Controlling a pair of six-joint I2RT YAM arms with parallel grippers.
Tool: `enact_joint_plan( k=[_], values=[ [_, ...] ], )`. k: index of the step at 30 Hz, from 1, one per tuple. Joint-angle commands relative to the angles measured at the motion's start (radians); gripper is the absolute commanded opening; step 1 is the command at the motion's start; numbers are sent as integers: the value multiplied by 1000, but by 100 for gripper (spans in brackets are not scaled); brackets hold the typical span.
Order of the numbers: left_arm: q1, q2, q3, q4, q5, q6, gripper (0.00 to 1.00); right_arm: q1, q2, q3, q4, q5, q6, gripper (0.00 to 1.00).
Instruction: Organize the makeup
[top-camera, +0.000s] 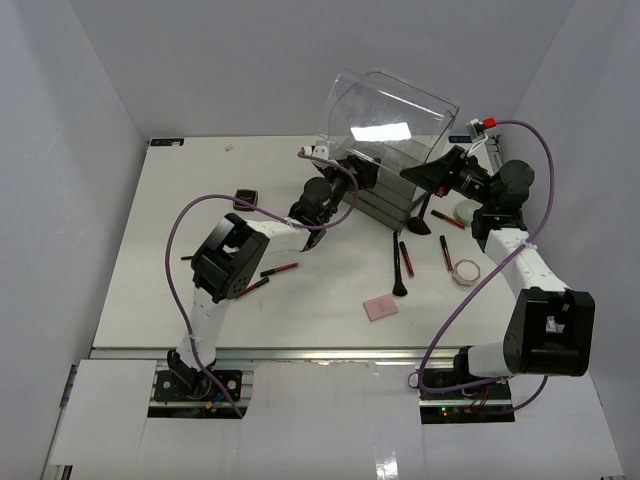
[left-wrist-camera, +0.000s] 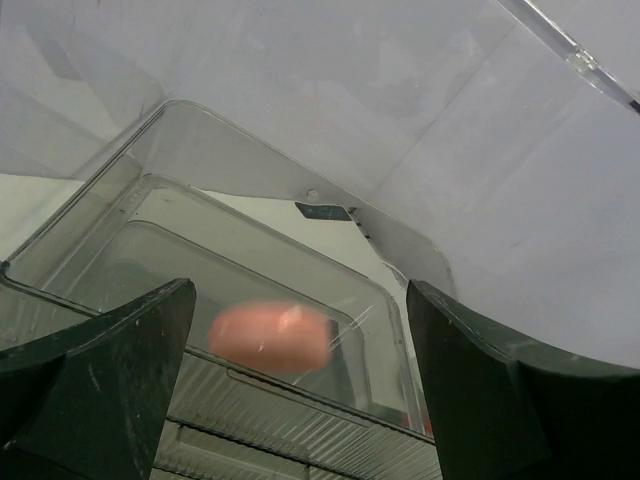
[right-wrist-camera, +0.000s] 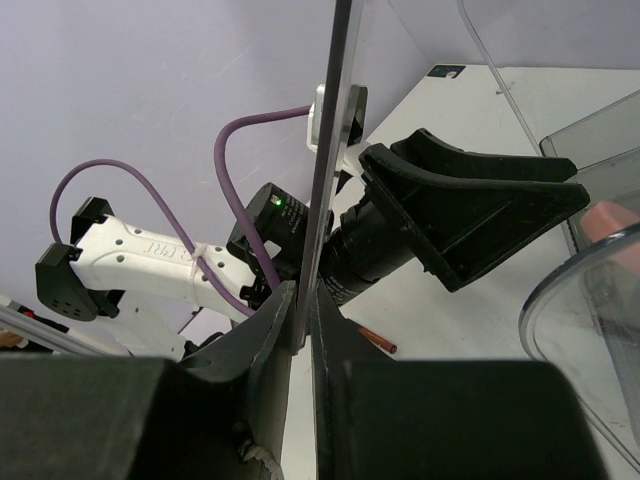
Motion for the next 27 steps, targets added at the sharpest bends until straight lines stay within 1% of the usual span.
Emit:
enact_joint_plan(
  k=[1, 8, 15, 19, 21, 23, 25, 27],
  values=[
    [-8, -76, -25, -34, 29, -3, 98, 4, -42, 23, 48, -34, -20, 16],
    [-8, -148, -97, -1, 33, -11, 98, 4, -44, 24, 26, -34, -43, 16],
    [-8, -285, -278, 19, 32, -2, 98, 4, -51, 30, 10, -40, -59, 16],
    [-8, -389, -392, -29, 28, 36, 97, 4, -50, 28, 5, -38, -66, 16],
    [-6, -458, -443, -94, 36, 75, 96, 4, -50, 26, 1, -36, -70, 16],
    [6, -513, -469, -233, 45, 123, 97, 4, -50, 25, -3, -34, -74, 16],
    [54, -565, -467, -408, 67, 128, 98, 4, -51, 25, -5, -35, -77, 16],
    [136, -594, -443, -554, 111, 100, 98, 4, -51, 24, -8, -37, -80, 16]
  ],
)
